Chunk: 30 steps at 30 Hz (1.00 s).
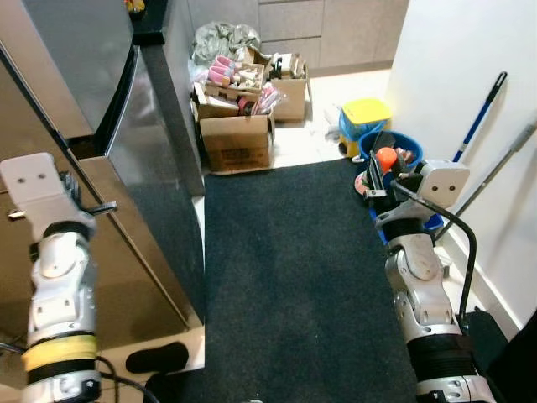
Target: Restocking fridge
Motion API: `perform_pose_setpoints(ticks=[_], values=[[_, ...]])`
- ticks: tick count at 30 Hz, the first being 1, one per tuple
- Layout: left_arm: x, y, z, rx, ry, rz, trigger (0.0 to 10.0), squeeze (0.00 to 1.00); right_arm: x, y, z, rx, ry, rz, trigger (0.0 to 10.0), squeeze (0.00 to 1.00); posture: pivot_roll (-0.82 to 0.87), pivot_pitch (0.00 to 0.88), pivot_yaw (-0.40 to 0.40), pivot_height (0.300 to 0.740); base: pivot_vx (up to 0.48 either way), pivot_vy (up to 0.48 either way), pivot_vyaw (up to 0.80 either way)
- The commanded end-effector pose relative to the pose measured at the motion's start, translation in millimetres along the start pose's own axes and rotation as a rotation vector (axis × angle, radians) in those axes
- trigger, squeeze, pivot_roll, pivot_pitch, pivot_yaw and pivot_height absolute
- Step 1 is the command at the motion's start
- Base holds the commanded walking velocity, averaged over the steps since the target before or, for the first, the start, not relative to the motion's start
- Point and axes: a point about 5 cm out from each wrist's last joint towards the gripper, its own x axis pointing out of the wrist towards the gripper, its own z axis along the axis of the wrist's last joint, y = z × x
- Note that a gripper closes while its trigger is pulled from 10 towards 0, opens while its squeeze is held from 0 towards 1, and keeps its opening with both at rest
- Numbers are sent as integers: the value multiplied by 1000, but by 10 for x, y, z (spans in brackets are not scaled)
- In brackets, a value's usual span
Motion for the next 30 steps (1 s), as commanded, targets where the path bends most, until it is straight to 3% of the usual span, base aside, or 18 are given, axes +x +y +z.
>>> perform_pose_setpoints(ticks=[1,5,7,8,11,14,20,26,30], values=[[75,109,64,37,-16,8,10000,0,-5,36,30,-3,-6,20,10000,0,85,0,38,740,0,0,0],[141,71,62,37,3,-31,10000,0,-5,47,43,-4,-11,25,10000,0,88,0,38,740,0,0,0],[224,-82,42,27,37,-127,10000,0,-5,64,77,-6,-23,31,10000,0,78,0,44,740,0,0,0],[224,-82,42,27,37,-127,10000,0,-5,64,77,-6,-23,31,10000,0,78,0,44,740,0,0,0],[292,-281,13,4,71,-219,10000,0,-4,74,105,-7,-31,35,10000,0,78,0,39,740,0,0,0],[355,-375,-4,10,79,-227,10000,0,0,93,115,-9,-34,44,10000,0,76,0,37,740,0,0,0],[481,-336,63,42,78,-122,10000,0,3,123,185,-13,-53,56,10000,0,63,15,42,740,0,0,0],[523,-277,95,58,78,-100,10000,0,-9,134,209,-14,-58,60,10000,0,61,29,45,740,0,0,0],[562,-120,138,74,76,-55,10000,0,-36,143,215,-16,-59,62,10000,0,59,42,49,740,0,0,0]])
